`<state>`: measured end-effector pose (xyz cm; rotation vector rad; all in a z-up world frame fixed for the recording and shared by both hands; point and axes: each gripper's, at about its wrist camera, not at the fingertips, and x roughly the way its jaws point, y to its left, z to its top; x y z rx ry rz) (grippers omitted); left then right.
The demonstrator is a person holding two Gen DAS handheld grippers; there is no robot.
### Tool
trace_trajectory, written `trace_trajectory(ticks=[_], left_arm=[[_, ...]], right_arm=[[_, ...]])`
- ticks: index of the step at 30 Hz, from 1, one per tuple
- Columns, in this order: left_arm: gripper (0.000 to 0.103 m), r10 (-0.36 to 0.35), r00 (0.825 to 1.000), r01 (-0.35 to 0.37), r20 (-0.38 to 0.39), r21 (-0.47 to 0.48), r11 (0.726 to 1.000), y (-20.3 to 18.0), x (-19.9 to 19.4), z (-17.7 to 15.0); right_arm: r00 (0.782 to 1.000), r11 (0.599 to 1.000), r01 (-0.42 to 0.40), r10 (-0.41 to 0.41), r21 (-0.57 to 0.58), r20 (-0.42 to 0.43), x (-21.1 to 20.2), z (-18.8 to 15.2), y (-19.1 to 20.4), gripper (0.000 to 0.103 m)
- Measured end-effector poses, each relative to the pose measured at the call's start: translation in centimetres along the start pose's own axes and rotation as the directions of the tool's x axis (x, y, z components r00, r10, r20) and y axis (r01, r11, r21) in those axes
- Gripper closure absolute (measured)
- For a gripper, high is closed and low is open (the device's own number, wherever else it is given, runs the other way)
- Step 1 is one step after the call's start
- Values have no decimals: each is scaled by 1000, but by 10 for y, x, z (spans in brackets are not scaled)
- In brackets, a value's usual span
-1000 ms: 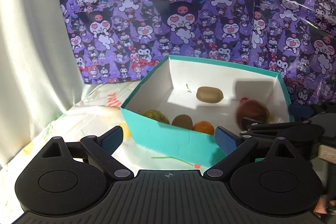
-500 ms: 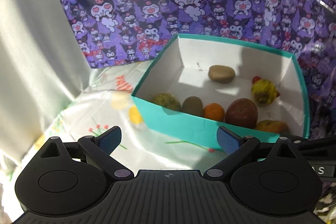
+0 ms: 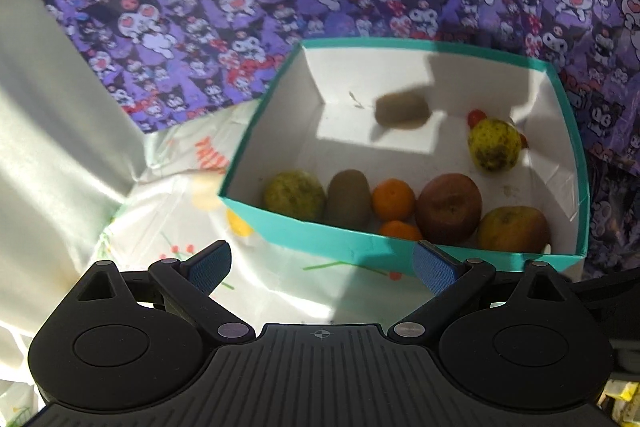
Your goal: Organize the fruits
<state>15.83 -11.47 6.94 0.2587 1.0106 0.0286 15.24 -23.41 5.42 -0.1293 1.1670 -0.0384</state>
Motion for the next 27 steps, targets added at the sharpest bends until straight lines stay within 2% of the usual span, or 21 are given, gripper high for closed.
trace_trajectory(ticks=[6, 19, 27], left_arm=[[3, -16, 998, 15, -56, -19, 1000, 2, 12, 2], [3, 11, 998, -12, -65, -8, 1000, -2, 15, 4], [3, 3, 998, -3, -66, 1, 1000, -5, 15, 4]], right_arm=[[1000, 1000, 8, -9, -27, -29, 7, 5, 6, 0], [999, 999, -4, 2, -35, -54, 14, 7, 6, 0], [998, 999, 2, -5, -42, -61, 16, 5, 4, 0]])
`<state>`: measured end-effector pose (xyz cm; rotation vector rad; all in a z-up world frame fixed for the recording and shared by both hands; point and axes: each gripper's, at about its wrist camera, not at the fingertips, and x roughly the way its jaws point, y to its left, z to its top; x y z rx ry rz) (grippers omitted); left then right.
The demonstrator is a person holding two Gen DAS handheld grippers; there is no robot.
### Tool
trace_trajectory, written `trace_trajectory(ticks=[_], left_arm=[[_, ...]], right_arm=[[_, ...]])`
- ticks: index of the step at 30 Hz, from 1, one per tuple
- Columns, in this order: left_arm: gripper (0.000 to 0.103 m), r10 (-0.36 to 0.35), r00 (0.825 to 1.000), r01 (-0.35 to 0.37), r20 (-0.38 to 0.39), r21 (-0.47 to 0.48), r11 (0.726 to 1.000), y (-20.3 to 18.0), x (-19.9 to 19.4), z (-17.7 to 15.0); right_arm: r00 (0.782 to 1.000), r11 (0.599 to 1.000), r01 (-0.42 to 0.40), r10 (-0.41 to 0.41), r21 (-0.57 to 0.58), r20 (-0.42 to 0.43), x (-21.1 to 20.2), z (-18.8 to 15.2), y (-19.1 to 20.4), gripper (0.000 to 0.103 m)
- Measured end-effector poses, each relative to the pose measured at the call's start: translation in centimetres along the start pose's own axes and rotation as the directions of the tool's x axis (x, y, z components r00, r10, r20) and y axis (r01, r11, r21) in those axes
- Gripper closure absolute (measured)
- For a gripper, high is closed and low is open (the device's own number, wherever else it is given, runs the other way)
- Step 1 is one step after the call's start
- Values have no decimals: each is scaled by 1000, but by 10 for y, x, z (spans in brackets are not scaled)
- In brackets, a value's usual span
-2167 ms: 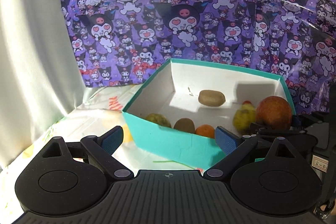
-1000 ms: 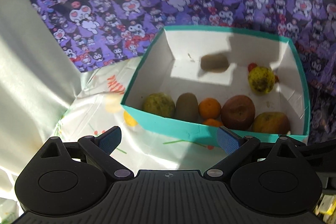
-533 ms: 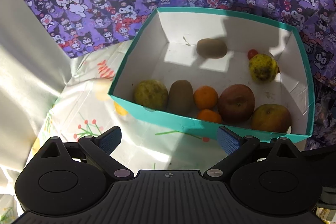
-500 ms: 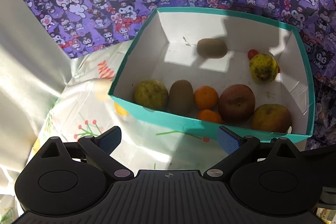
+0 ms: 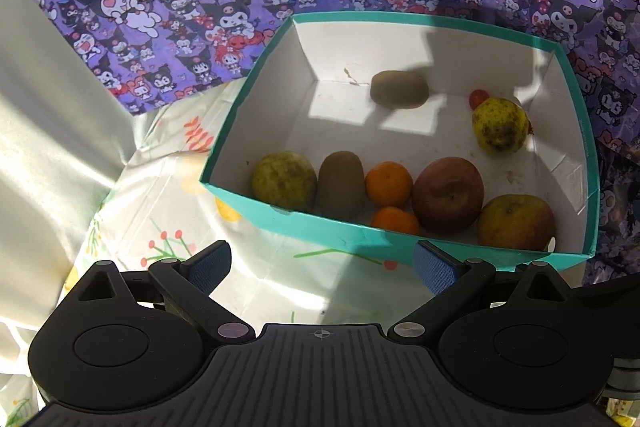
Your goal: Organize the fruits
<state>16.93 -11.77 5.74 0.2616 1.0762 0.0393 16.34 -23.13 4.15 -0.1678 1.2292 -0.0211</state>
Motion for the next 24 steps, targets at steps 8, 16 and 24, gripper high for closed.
trace_trajectory(ticks=[8, 16, 24], left_arm=[[3, 0, 1000, 0, -6, 0, 1000, -1, 1, -1], [3, 6, 1000, -6, -8, -2, 1000, 0, 3, -1], [3, 5, 1000, -5, -10, 1, 1000, -2, 4, -1]], right_arm=[[1000, 1000, 1, -1, -5, -3, 1, -2, 1, 0], [1000, 1000, 5, -5, -9, -6, 3, -1, 3, 0], [1000, 1000, 8, -8, -11, -11, 5, -1, 3, 0]])
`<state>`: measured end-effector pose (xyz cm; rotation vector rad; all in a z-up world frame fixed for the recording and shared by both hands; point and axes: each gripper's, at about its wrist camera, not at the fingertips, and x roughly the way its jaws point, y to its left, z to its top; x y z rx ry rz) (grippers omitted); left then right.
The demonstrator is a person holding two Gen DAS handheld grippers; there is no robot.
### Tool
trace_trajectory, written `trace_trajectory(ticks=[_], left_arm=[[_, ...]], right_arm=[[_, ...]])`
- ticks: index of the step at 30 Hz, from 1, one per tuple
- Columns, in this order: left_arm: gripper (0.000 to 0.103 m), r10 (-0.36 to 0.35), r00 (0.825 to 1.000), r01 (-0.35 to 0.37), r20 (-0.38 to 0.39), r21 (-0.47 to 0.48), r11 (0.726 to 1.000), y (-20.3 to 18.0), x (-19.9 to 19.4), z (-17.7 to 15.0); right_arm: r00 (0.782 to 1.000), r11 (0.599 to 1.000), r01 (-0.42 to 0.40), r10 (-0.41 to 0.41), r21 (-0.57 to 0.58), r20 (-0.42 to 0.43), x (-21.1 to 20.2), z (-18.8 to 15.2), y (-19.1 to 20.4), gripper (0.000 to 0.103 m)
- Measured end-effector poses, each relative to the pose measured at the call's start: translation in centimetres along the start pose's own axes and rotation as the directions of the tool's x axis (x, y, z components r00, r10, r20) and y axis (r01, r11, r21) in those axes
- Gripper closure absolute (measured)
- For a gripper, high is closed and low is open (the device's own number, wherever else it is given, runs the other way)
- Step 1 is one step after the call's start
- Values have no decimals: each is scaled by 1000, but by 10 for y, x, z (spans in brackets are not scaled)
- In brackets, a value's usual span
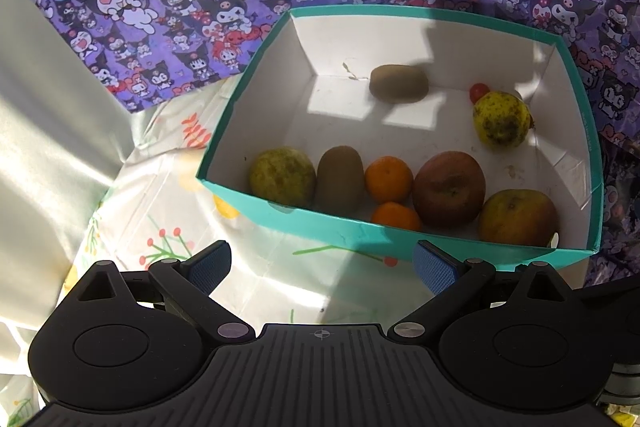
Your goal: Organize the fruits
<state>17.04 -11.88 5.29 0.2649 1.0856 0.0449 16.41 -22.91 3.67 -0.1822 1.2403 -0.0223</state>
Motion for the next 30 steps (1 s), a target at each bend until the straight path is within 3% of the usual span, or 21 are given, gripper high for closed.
trace_trajectory(ticks=[30], left_arm=[[3, 2, 1000, -2, -15, 9, 1000, -1, 9, 4]], right_arm=[[1000, 1000, 0, 0, -16, -8, 7, 6, 0, 0]])
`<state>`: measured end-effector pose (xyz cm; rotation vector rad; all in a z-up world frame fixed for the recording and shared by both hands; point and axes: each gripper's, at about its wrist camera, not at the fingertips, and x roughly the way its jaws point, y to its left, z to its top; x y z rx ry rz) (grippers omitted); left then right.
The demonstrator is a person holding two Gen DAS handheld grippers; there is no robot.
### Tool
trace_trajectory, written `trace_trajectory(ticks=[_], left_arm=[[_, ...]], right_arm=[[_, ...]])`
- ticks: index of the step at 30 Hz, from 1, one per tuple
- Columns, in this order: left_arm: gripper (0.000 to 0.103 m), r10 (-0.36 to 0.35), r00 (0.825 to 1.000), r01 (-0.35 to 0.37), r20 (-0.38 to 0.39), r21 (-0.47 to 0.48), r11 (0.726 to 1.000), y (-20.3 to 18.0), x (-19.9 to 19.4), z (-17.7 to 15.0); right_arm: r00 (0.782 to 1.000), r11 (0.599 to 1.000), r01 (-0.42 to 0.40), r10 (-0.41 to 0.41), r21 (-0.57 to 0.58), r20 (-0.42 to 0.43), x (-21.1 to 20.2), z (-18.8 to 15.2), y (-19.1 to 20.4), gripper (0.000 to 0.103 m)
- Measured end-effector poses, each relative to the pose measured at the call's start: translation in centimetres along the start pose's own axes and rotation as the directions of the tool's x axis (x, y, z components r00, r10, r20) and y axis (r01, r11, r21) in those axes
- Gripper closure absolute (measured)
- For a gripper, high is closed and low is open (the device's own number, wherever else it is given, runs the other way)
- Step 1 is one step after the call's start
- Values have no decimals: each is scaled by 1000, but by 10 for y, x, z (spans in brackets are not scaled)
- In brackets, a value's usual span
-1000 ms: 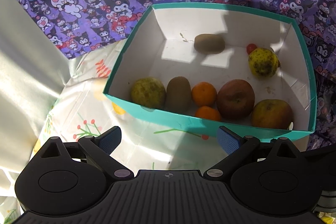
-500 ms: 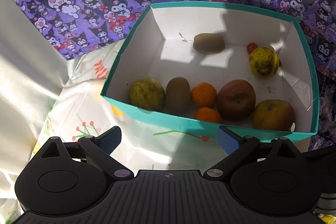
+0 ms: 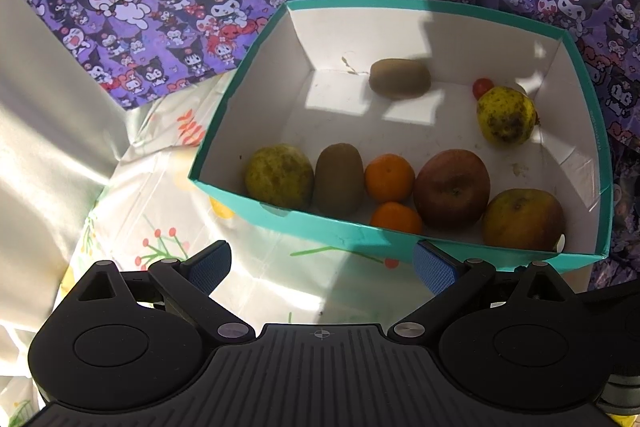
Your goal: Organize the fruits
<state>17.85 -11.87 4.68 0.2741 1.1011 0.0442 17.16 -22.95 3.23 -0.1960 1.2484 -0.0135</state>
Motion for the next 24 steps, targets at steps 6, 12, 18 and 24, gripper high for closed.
trace_trajectory(ticks=[6, 12, 18, 24], left_arm=[[3, 6, 1000, -6, -2, 8, 1000, 0, 0, 1], [3, 3, 1000, -3, -5, 12, 1000, 0, 1, 2], [3, 8, 1000, -8, 6, 23, 1000, -2, 1, 1], [3, 19, 1000, -19, 12, 37, 999, -4, 1, 1]], right_arm=[[1000, 1000, -2, 2, 0, -2, 1, 0, 0, 0], [1000, 1000, -1, 1, 0, -4, 2, 0, 0, 0], [1000, 1000, 0, 0, 0, -9, 3, 0, 0, 0], [1000, 1000, 0, 0, -5, -16, 5, 1, 0, 0]])
